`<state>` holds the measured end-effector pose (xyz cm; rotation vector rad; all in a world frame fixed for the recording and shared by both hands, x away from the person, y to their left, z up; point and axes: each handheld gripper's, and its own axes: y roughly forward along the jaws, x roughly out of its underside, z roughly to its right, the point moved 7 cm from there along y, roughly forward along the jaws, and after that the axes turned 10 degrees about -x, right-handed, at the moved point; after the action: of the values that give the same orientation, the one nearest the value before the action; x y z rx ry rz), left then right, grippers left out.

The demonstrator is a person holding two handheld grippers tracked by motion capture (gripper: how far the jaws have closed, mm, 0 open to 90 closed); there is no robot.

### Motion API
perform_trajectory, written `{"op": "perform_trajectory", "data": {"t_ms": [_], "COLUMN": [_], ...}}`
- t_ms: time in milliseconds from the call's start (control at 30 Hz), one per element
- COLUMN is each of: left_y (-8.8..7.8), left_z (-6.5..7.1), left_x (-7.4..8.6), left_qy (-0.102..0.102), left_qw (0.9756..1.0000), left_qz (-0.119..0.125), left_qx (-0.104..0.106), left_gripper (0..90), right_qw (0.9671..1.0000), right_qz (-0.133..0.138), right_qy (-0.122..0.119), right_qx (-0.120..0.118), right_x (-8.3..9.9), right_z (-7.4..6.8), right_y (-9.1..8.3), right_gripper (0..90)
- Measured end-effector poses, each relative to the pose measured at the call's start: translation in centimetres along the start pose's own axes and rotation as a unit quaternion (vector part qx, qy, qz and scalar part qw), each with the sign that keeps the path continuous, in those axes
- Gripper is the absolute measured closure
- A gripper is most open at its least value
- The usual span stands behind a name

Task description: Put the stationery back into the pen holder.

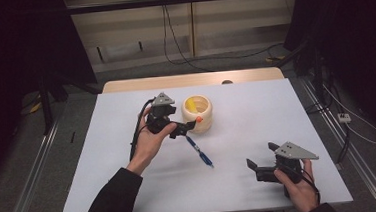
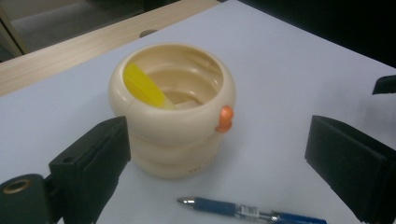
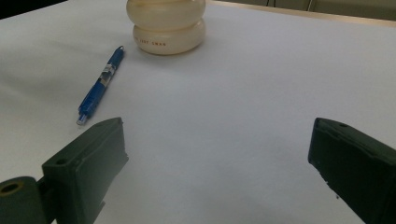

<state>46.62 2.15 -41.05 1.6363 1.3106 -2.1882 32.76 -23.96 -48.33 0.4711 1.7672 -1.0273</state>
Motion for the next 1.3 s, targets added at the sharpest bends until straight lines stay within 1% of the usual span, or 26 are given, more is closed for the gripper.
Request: {"op": "perform_trajectory", "data": {"t_ms": [33, 133, 200, 233, 267, 333, 367, 400, 500, 567, 600, 633, 667, 700, 733, 800, 867, 933, 967, 1000, 1033, 1100, 1133, 1200, 1267, 1300], "left_y": [-0.1, -0.2, 0.0, 0.1, 0.3, 0.2, 0.1, 0.1, 0.2, 0.5, 0.5, 0.8, 0.9, 1.1, 1.2, 1.3, 1.2, 1.2, 1.2, 1.2, 1.3, 1.3, 1.4, 1.4, 1.3, 1.3], "left_z": [0.0, 0.3, 0.5, 0.5, 0.6, 0.8, 1.0, 1.1, 1.5, 1.8, 1.8, 1.8, 2.0, 2.0, 2.1, 2.3, 2.6, 3.1, 3.4, 3.5, 3.8, 4.2, 4.4, 4.7, 4.9, 5.0], "left_x": [0.3, 1.2, 1.8, 2.1, 2.3, 2.3, 2.3, 2.3, 2.8, 3.2, 3.5, 3.8, 4.3, 4.6, 4.9, 5.1, 5.2, 5.3, 5.3, 5.3, 5.3, 5.3, 5.4, 5.3, 5.2, 5.1], "left_qy": [0.004, 0.002, -0.006, -0.013, -0.011, -0.001, -0.005, -0.005, 0.003, -0.002, 0.001, 0.003, 0.001, 0.005, 0.004, 0.002, 0.001, 0.004, 0.006, 0.012, 0.017, 0.024, 0.026, 0.032, 0.040, 0.039], "left_qw": [1.0000, 0.9999, 0.9997, 0.9995, 0.9994, 0.9996, 0.9997, 0.9996, 0.9994, 0.9993, 0.9992, 0.9992, 0.9991, 0.9986, 0.9983, 0.9981, 0.9975, 0.9970, 0.9968, 0.9970, 0.9967, 0.9965, 0.9963, 0.9972, 0.9967, 0.9969], "left_qz": [-0.002, -0.009, -0.014, -0.020, -0.028, -0.025, -0.019, -0.019, -0.031, -0.032, -0.039, -0.039, -0.043, -0.052, -0.055, -0.059, -0.067, -0.069, -0.071, -0.070, -0.068, -0.067, -0.067, -0.052, -0.054, -0.050], "left_qx": [0.000, 0.006, 0.017, 0.019, 0.016, 0.015, 0.016, 0.018, 0.017, 0.018, 0.009, 0.002, 0.004, 0.011, 0.016, 0.017, 0.022, 0.034, 0.038, 0.028, 0.040, 0.044, 0.046, 0.042, 0.045, 0.047], "left_gripper": [6.9, 7.1, 7.3, 7.7, 8.2, 8.2, 8.1, 7.9, 7.7, 8.0, 8.0, 8.0, 8.1, 8.0, 8.0, 8.4, 11.6, 17.9, 19.3, 21.2, 24.2, 28.2, 30.8, 36.3, 38.5, 41.9], "right_qw": [1.0000, 1.0000, 1.0000, 1.0000, 1.0000, 1.0000, 1.0000, 1.0000, 1.0000, 1.0000, 1.0000, 1.0000, 1.0000, 1.0000, 1.0000, 1.0000, 1.0000, 1.0000, 1.0000, 1.0000, 1.0000, 1.0000, 1.0000, 1.0000, 1.0000, 1.0000], "right_qz": [0.000, -0.001, 0.000, -0.001, -0.001, 0.000, 0.000, 0.001, 0.001, 0.001, 0.000, 0.001, 0.001, 0.001, 0.000, 0.000, 0.000, 0.000, 0.000, 0.000, -0.001, 0.000, 0.000, -0.001, 0.000, 0.000], "right_qy": [0.000, 0.000, 0.001, 0.001, 0.001, 0.001, 0.000, 0.000, 0.000, -0.003, -0.003, -0.003, -0.003, -0.003, -0.003, -0.003, -0.004, -0.003, -0.003, -0.003, -0.004, -0.003, -0.003, -0.004, -0.004, -0.004], "right_qx": [0.000, 0.000, 0.001, 0.001, 0.001, 0.000, -0.001, -0.001, -0.001, -0.003, -0.003, -0.004, -0.003, -0.003, -0.004, -0.003, -0.004, -0.003, -0.003, -0.004, -0.003, -0.004, -0.003, -0.003, -0.003, -0.003], "right_x": [0.0, 0.0, 0.0, 0.0, 0.0, 0.0, 0.0, 0.0, 0.0, 0.0, 0.0, 0.0, 0.0, 0.0, 0.0, 0.0, 0.0, 0.0, 0.0, 0.0, 0.0, 0.0, 0.0, 0.0, 0.0, 0.0], "right_z": [0.0, 0.0, 0.0, 0.0, 0.0, 0.0, 0.0, 0.0, 0.0, -0.1, -0.1, -0.1, -0.1, -0.1, -0.1, -0.1, -0.2, -0.1, -0.1, -0.1, -0.1, -0.2, -0.2, -0.1, -0.1, -0.1], "right_y": [0.0, 0.0, 0.0, 0.0, 0.0, 0.0, 0.0, 0.0, 0.0, 0.0, 0.0, 0.0, 0.0, 0.0, 0.0, 0.0, 0.0, 0.0, 0.0, 0.0, 0.0, 0.0, 0.0, 0.0, 0.0, 0.0], "right_gripper": [4.1, 4.1, 4.1, 4.1, 4.1, 4.1, 4.1, 4.1, 4.0, 4.1, 4.1, 4.1, 4.1, 4.1, 4.1, 4.1, 4.1, 4.1, 4.0, 4.1, 4.1, 4.1, 4.1, 4.1, 4.1, 4.1]}}
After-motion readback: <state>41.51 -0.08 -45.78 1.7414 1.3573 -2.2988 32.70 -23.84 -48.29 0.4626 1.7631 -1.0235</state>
